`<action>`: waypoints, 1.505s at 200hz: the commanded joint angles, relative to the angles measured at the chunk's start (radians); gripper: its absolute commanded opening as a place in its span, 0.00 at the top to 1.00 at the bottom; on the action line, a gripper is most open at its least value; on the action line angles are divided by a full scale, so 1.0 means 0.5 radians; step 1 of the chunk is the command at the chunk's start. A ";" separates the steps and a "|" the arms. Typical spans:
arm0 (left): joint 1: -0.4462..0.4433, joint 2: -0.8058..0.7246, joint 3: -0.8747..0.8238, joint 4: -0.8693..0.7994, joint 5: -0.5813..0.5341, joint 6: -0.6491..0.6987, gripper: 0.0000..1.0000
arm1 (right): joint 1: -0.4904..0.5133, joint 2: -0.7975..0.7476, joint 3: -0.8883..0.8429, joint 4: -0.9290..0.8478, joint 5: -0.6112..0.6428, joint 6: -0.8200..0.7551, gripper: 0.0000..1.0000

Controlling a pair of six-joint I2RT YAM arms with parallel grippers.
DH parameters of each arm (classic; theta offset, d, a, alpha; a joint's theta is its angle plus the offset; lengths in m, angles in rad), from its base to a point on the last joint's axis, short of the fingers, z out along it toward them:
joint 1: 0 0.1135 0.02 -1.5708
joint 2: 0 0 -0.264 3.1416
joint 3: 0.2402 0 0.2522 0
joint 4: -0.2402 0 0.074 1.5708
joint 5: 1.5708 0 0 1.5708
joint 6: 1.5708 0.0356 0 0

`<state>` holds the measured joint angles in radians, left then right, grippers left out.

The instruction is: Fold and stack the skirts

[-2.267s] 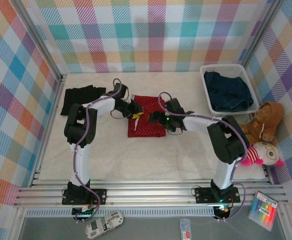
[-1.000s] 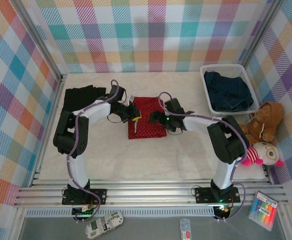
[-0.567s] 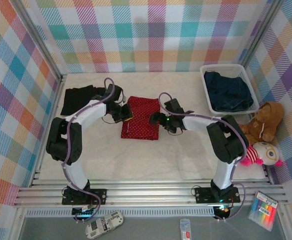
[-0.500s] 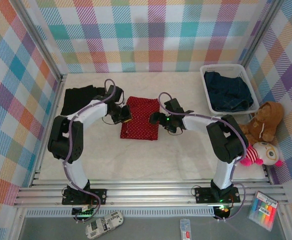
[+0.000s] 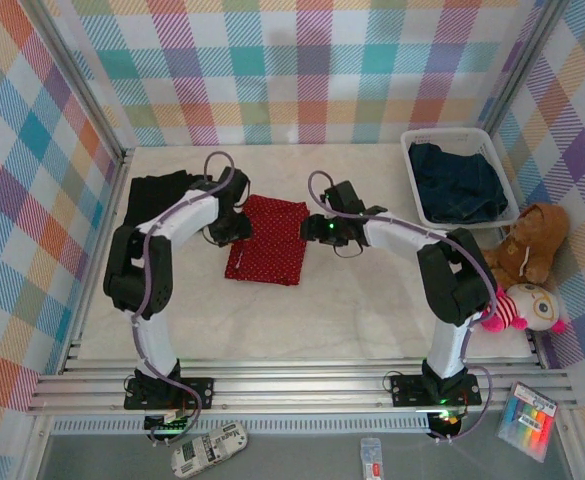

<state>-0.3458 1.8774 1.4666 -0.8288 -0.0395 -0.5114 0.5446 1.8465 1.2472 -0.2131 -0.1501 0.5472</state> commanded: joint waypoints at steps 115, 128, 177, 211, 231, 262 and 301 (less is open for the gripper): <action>-0.208 -0.045 -0.641 1.152 0.985 -0.988 0.26 | 0.003 0.901 0.994 -0.428 0.049 0.061 1.00; -0.194 0.000 -0.661 0.967 0.910 -0.867 0.26 | 0.005 0.859 0.889 -0.420 0.101 0.151 1.00; -0.026 0.006 -0.475 0.419 0.772 -0.053 0.16 | 0.052 0.394 0.064 0.058 -0.174 0.723 1.00; 0.001 -0.172 -0.222 0.169 0.763 0.303 0.10 | 0.177 0.119 -0.335 0.508 -0.108 1.161 0.89; 0.060 -0.301 -0.312 0.199 0.730 0.180 0.08 | 0.176 0.040 -0.386 0.592 -0.008 1.229 0.73; 0.244 -0.475 -0.729 0.454 0.771 -0.160 0.09 | 0.175 -0.172 -0.482 0.655 0.155 1.111 0.41; 0.330 -0.448 -0.947 0.708 0.984 -0.188 0.13 | 0.155 -0.412 -0.506 0.432 0.386 0.857 0.01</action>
<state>-0.1844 1.6299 1.0252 -0.5583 0.3748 -0.5804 0.6292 1.7039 1.0019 0.0513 -0.0574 1.0527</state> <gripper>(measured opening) 0.882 0.945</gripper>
